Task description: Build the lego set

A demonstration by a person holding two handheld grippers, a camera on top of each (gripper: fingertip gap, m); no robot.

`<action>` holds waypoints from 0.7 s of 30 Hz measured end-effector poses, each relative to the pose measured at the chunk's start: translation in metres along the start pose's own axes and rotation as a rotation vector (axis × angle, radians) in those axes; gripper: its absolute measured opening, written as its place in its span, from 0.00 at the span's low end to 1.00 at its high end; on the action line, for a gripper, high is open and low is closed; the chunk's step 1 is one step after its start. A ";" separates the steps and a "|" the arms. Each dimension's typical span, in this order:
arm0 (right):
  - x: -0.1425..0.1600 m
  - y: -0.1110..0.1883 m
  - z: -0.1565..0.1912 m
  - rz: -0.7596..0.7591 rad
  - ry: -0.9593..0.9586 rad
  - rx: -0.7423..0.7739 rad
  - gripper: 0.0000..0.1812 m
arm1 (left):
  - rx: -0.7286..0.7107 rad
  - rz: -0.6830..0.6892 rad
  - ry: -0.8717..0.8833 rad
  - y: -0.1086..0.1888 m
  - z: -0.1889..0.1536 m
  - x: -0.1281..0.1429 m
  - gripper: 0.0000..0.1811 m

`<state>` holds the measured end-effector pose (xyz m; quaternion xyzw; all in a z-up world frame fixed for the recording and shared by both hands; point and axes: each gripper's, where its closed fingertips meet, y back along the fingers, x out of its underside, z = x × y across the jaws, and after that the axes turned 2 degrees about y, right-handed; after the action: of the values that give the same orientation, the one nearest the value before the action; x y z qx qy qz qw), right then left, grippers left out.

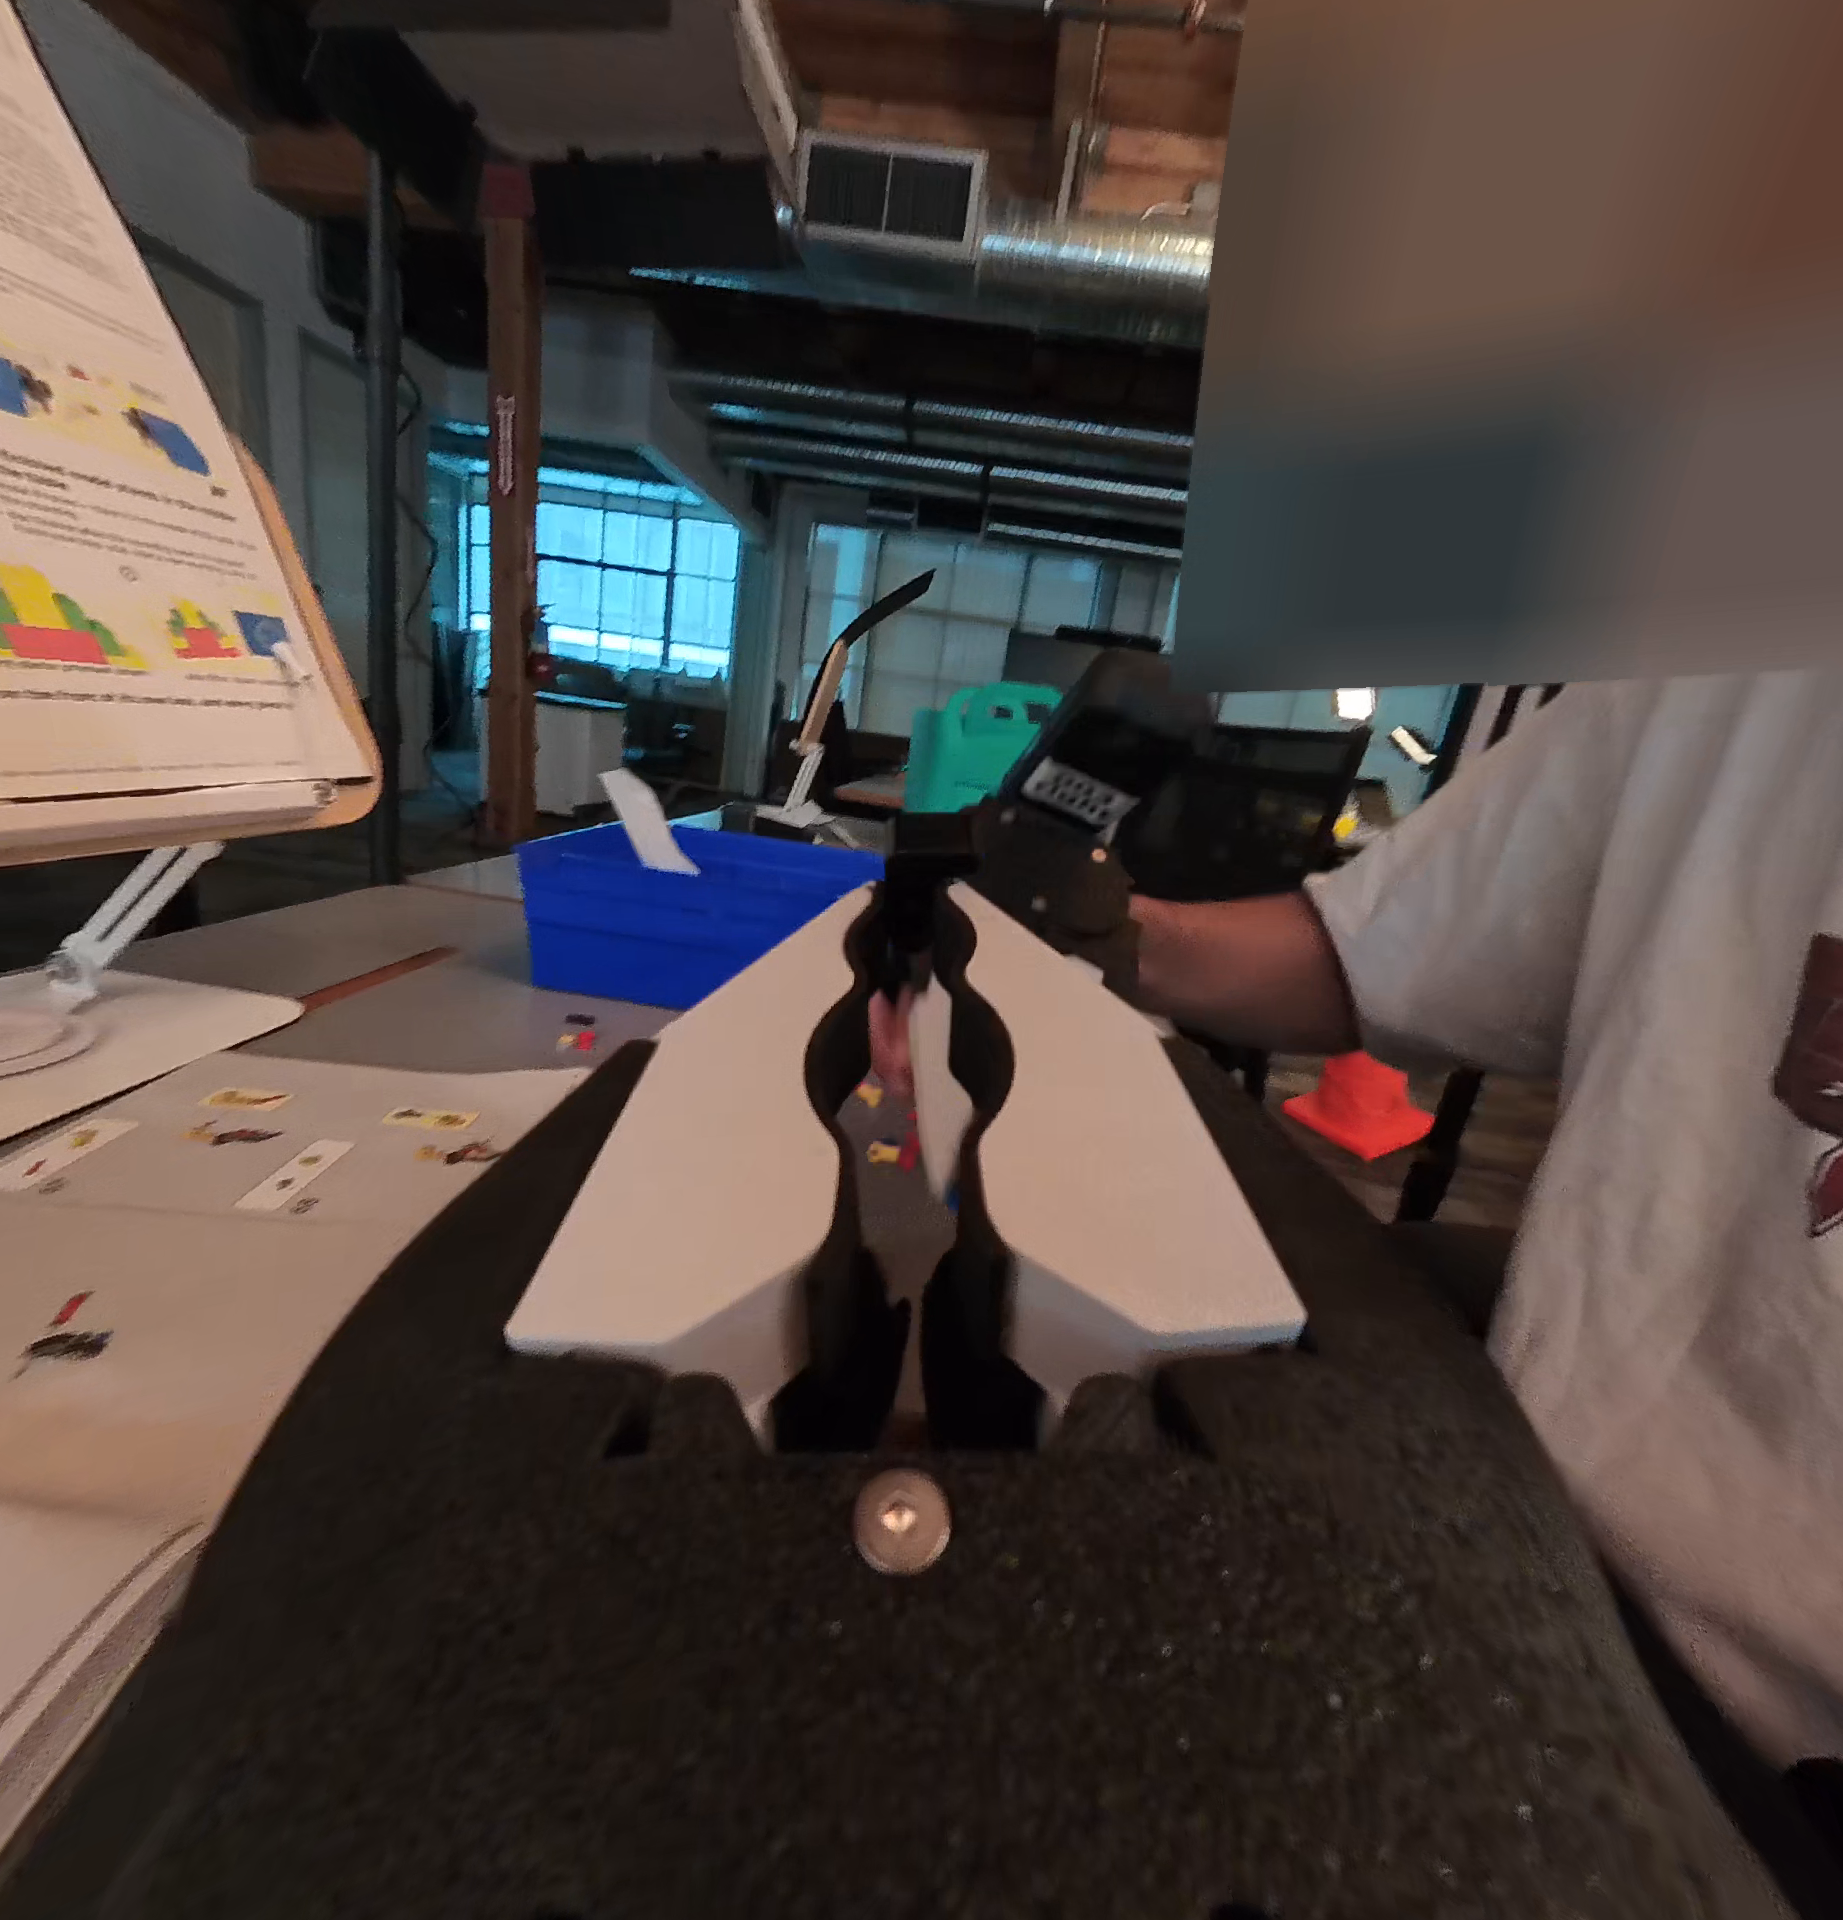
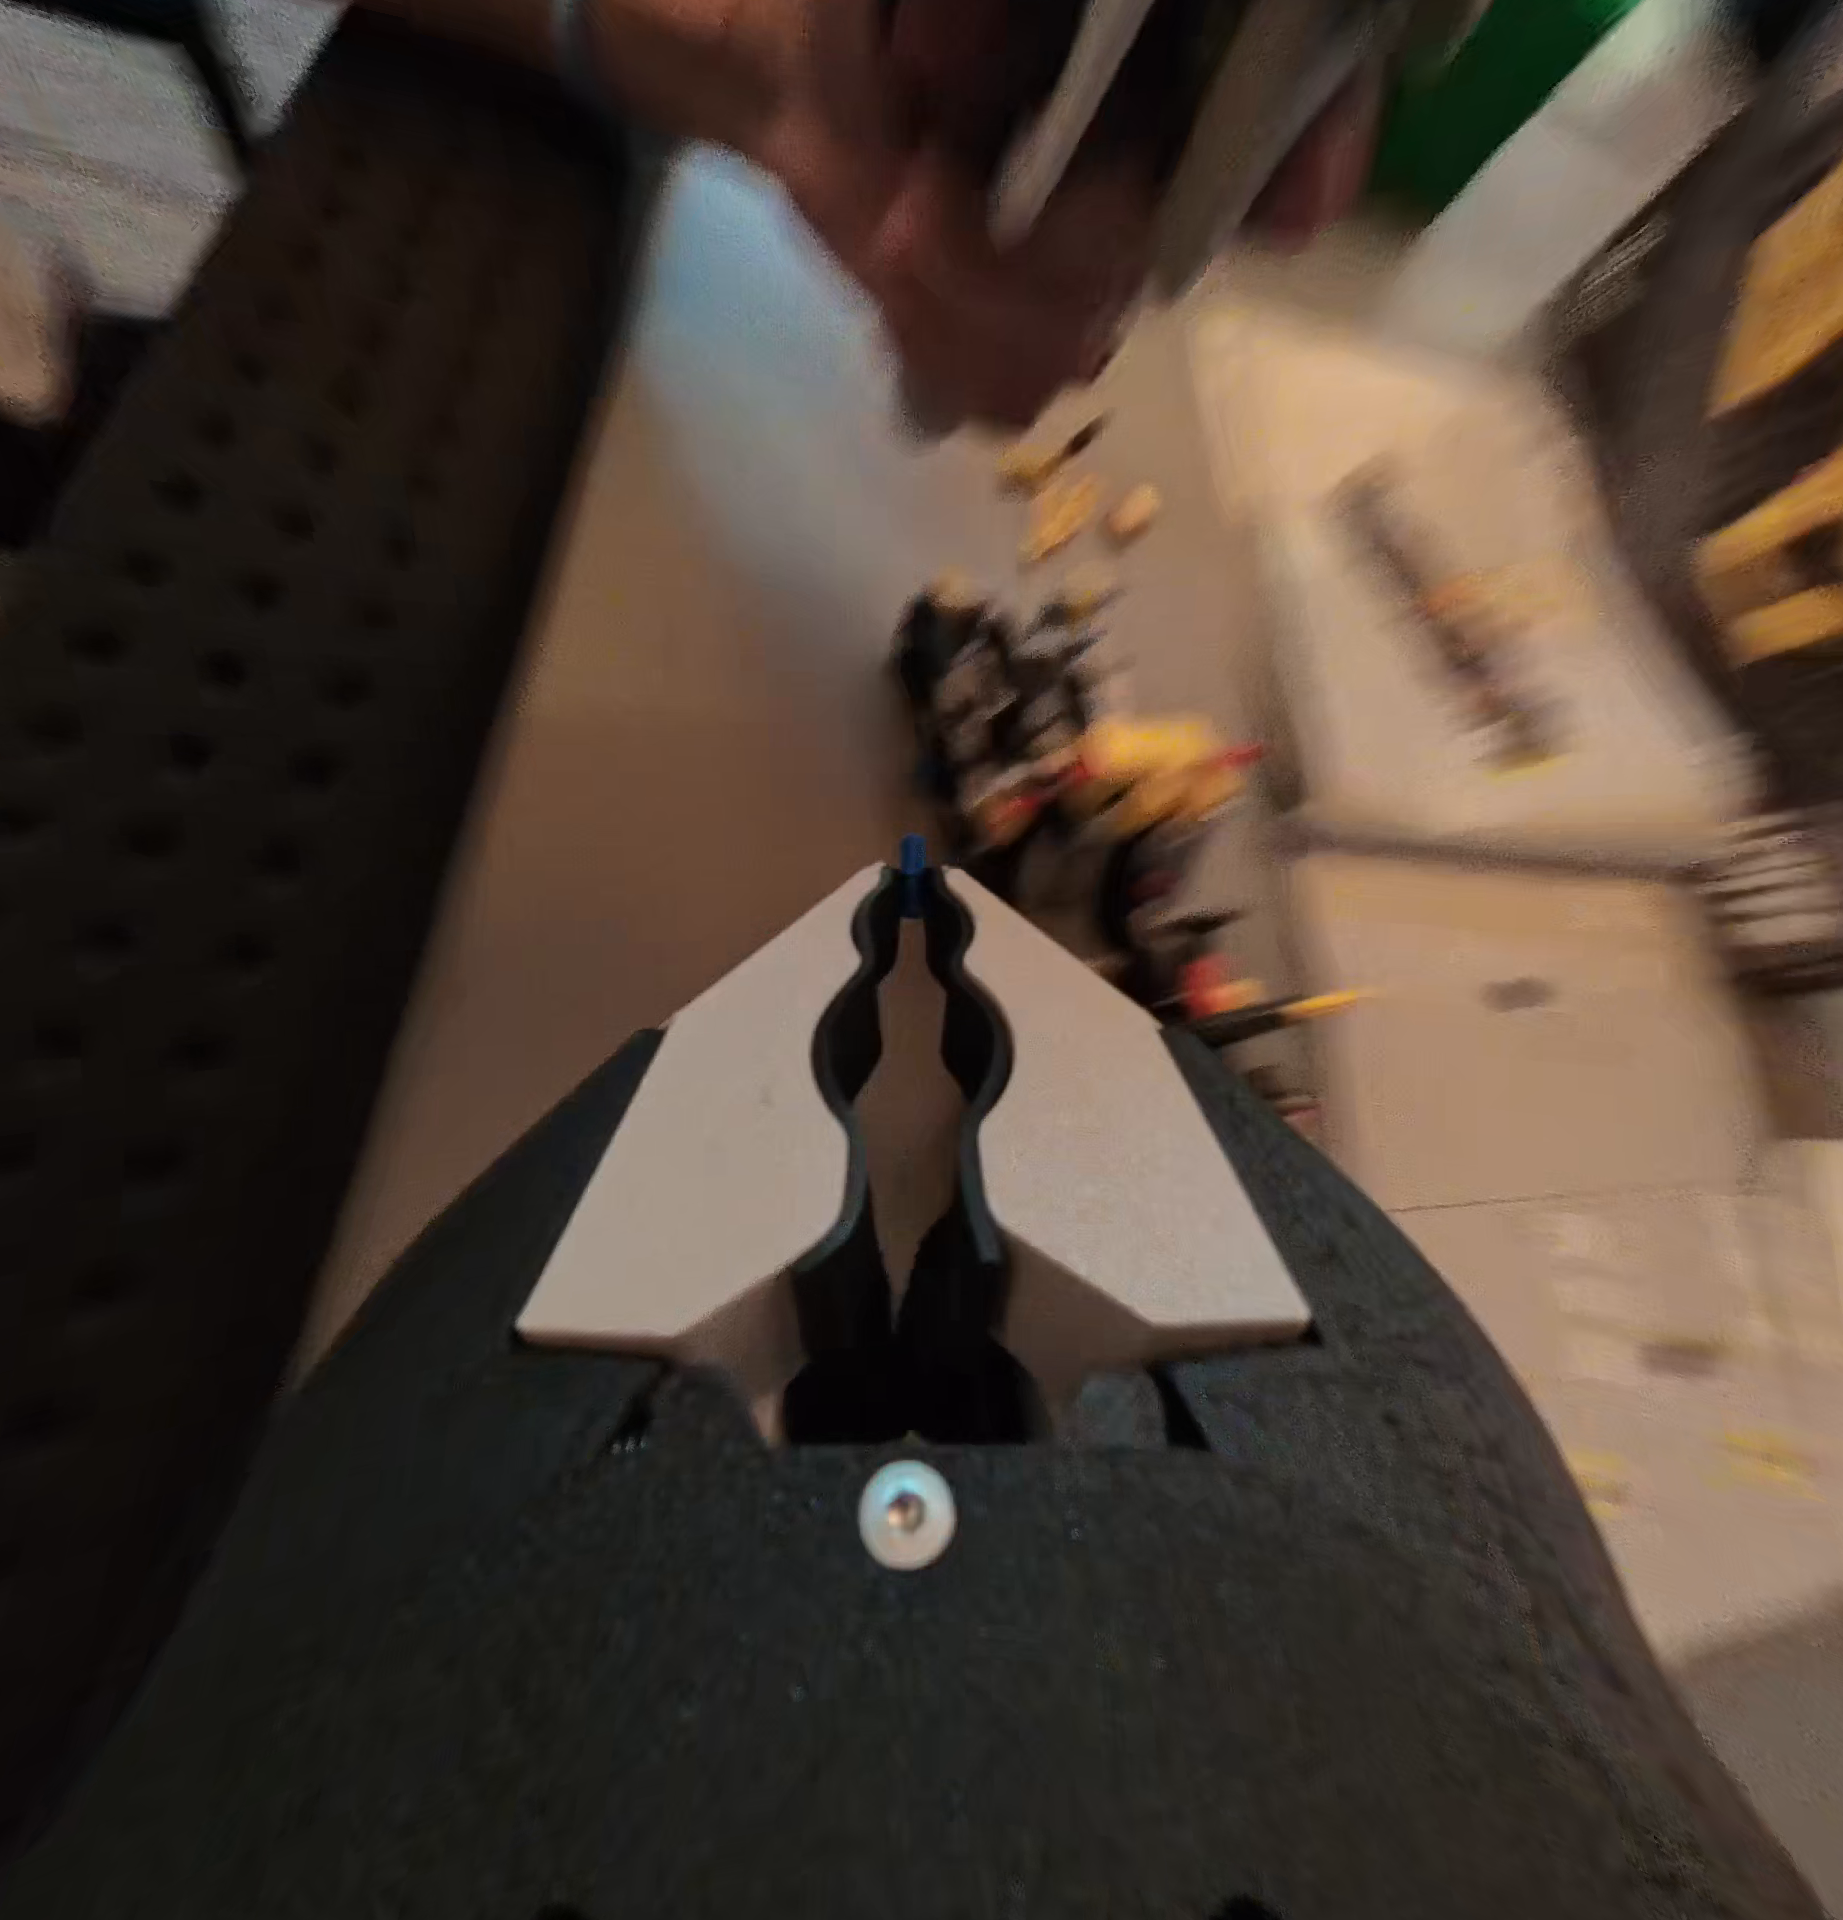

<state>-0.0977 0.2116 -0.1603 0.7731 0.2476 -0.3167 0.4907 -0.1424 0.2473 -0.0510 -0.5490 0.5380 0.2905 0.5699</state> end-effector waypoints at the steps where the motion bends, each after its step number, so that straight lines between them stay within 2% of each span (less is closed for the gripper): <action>1: -0.020 0.009 -0.018 -0.019 0.087 0.140 0.02 | 0.017 -0.019 0.018 0.000 -0.002 -0.002 0.04; 4: -0.065 0.034 -0.047 0.002 0.300 0.460 0.02 | 0.050 -0.046 0.040 -0.001 -0.006 -0.003 0.04; 7: -0.079 0.036 -0.049 0.080 0.409 0.580 0.02 | 0.052 -0.020 -0.020 -0.004 -0.011 0.002 0.04; 13: -0.089 0.031 -0.037 0.083 0.438 0.556 0.02 | 0.090 0.021 -0.096 -0.009 -0.025 0.008 0.04; 21: -0.088 0.028 -0.031 0.211 0.526 0.553 0.02 | 0.075 0.109 -0.200 -0.013 -0.027 0.024 0.04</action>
<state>-0.1304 0.2229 -0.0686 0.9519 0.1896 -0.1105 0.2137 -0.1326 0.2126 -0.0642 -0.4654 0.5182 0.3539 0.6242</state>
